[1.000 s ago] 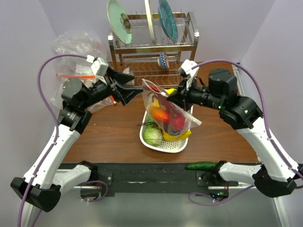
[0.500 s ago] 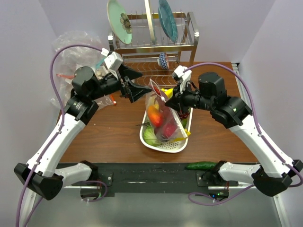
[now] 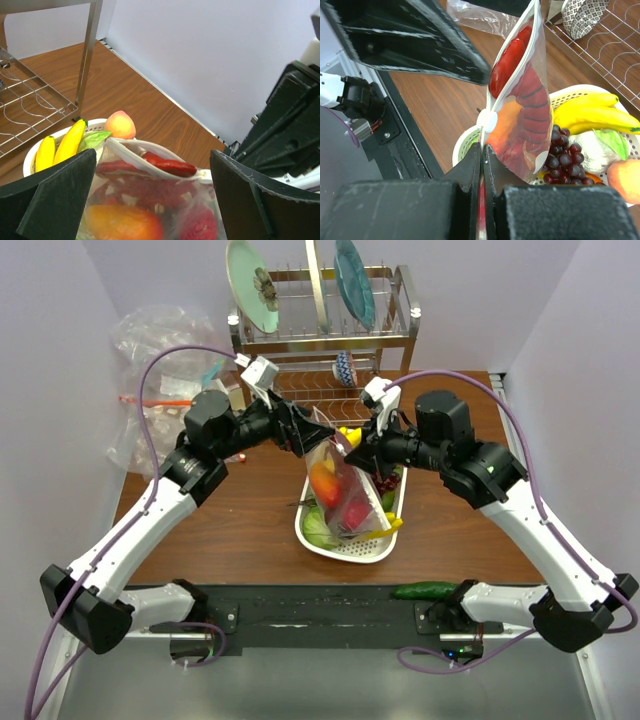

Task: Place the food in the zip-top bag and seal the zipper
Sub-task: Zip the zipper food storage bag at the center of the board.

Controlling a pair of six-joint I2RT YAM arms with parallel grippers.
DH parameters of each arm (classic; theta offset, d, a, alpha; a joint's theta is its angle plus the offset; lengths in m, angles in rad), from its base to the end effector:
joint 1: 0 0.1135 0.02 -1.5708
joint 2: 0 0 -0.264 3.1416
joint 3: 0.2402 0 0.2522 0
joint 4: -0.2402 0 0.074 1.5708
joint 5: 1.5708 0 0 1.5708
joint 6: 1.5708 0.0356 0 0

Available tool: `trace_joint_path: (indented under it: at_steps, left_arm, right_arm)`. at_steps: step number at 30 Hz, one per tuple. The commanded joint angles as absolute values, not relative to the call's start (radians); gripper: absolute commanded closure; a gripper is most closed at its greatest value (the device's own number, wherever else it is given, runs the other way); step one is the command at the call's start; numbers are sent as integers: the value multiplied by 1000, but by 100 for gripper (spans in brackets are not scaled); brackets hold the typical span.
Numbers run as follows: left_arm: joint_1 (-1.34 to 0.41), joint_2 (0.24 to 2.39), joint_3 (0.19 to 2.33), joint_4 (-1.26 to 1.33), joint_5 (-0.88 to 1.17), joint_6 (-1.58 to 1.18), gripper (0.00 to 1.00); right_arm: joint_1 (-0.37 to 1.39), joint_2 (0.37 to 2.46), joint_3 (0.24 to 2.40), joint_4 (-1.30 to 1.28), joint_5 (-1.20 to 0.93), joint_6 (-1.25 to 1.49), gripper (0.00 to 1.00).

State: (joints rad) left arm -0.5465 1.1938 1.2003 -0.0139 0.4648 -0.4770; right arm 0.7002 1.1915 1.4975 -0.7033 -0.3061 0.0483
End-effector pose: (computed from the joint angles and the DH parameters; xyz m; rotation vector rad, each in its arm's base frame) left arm 0.2251 -0.1556 0.4198 0.4468 1.6430 -1.1477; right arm 0.1745 0.1611 0.4480 -0.8444 1.8502 0.7822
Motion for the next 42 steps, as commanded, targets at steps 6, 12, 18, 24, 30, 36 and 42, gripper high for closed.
trace_joint_path:
  at_steps: [6, 12, 18, 24, 30, 36, 42]
  left_arm:
    - [-575, 1221, 1183, 98, 386, -515, 0]
    - [-601, 1220, 1151, 133, 390, -465, 0]
    - [-611, 1218, 1135, 158, 433, -430, 15]
    - [-612, 1206, 1112, 161, 393, -376, 44]
    - [-646, 1190, 1097, 189, 384, -307, 65]
    - [-707, 1175, 1055, 218, 322, -261, 96]
    - [-732, 1152, 1071, 189, 181, -218, 100]
  right_arm:
    - [700, 1189, 1540, -637, -347, 60, 100]
    - [701, 1198, 1552, -629, -341, 69, 100]
    - [701, 1207, 1568, -626, -341, 74, 100]
    - [699, 1212, 1575, -617, -353, 89, 100]
    - [701, 1213, 1598, -620, -362, 98, 100]
    - [701, 1220, 1614, -607, -368, 117, 100]
    - [700, 1236, 1643, -643, -348, 109, 100]
